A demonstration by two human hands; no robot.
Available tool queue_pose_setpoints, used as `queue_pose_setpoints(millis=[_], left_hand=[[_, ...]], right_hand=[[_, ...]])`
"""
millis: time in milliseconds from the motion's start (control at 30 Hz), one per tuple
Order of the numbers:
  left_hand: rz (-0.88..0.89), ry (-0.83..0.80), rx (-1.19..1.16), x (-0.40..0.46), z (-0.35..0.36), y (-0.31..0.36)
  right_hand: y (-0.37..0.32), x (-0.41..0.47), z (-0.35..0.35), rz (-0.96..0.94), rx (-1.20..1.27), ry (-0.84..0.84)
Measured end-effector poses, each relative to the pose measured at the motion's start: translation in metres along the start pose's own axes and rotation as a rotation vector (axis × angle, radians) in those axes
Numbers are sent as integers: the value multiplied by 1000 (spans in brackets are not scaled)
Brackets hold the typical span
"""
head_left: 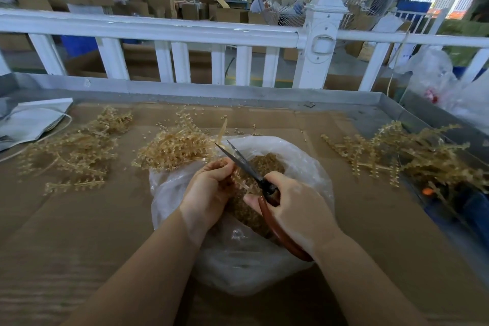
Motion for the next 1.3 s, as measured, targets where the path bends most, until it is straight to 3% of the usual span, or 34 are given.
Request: queue_pose_setpoints(millis=[833,1300], left_hand=[[22,-181,31,-3,-1,3],[36,-122,-7,0,-2,0]], right_hand=[[2,6,8,-4,1,-27],[2,0,8,-43,-35,-7]])
Point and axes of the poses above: each hand's wrist, its own x-axis towards the middle knuckle, its own z-axis out of the palm, y = z × x, the point moved 1 cm from there along x, towards the middle knuckle, and after that the axes turned 12 degrees about x, right-handed, at the moved point
